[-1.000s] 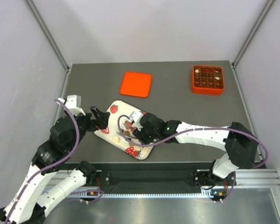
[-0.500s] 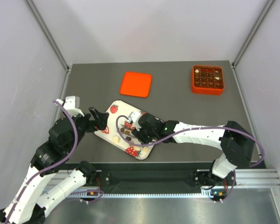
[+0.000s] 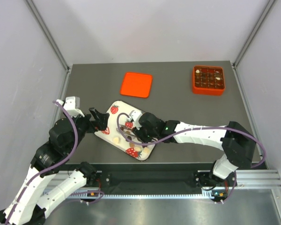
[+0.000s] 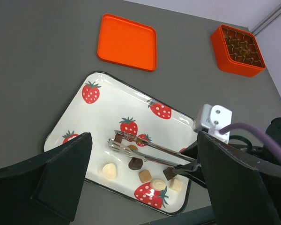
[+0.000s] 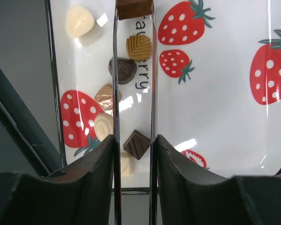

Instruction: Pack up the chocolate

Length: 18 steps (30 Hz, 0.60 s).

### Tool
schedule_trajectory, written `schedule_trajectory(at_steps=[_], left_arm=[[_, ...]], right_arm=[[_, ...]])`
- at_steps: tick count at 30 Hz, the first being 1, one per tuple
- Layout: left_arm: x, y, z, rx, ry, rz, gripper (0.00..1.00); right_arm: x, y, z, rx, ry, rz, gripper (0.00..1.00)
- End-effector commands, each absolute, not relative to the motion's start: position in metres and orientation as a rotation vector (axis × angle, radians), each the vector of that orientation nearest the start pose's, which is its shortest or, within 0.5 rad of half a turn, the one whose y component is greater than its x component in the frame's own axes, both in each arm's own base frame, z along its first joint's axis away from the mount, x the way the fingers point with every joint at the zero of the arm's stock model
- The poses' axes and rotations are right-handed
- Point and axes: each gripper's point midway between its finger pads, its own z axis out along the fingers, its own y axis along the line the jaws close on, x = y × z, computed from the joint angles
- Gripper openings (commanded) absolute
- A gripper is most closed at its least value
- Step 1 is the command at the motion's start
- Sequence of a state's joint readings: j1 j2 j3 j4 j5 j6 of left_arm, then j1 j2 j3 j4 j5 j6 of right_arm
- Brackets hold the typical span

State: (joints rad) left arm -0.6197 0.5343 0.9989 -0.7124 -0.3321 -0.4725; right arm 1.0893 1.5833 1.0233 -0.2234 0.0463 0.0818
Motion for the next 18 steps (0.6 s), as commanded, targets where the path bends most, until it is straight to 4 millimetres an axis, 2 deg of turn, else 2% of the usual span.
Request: schedule_trajectory(at_steps=[1,8,9,10,11,12,14,15,17,18], left_arm=[[0.198,-0.088,0.324,-0.127,1.793,-0.469,0.98],[0.198,-0.088,0.322,-0.126,1.796,-0.471,0.98],[0.198,-0.088,0.321,-0.124,1.800,-0.470,0.98],[0.198,-0.088,0.321,-0.124,1.800,-0.470,0.98],[0.198,-0.088,0.321,-0.124,1.799,-0.468,0.98],[0.198,-0.089,0.322,-0.125,1.797,-0.472,0.98],[0.198,-0.089,0.320,-0.120,1.802,-0.471,0.98],[0.199,-0.090,0.319,-0.120,1.803,-0.471,0.98],[0.199,-0.091,0.318,-0.117,1.807,-0.474,0.98],[0.199,-0.091,0.318,-0.116,1.807,-0.473,0.98]], right_arm=[[0.213,0.382,0.161,-0.997,1.989,0.647,0.37],[0.246,0.349,0.192,-0.834,1.985,0.680,0.36],[0.274,0.320,0.200,-0.736,2.002,0.619,0.36],[0.273,0.318,0.197,-0.740,2.017,0.613,0.36],[0.284,0.306,0.204,-0.705,2.011,0.573,0.36],[0.304,0.284,0.206,-0.643,2.024,0.499,0.36],[0.323,0.255,0.213,-0.565,2.051,0.439,0.36],[0.344,0.225,0.214,-0.471,2.071,0.380,0.36],[0.367,0.192,0.218,-0.364,2.085,0.316,0.36],[0.383,0.157,0.216,-0.257,2.110,0.257,0.36]])
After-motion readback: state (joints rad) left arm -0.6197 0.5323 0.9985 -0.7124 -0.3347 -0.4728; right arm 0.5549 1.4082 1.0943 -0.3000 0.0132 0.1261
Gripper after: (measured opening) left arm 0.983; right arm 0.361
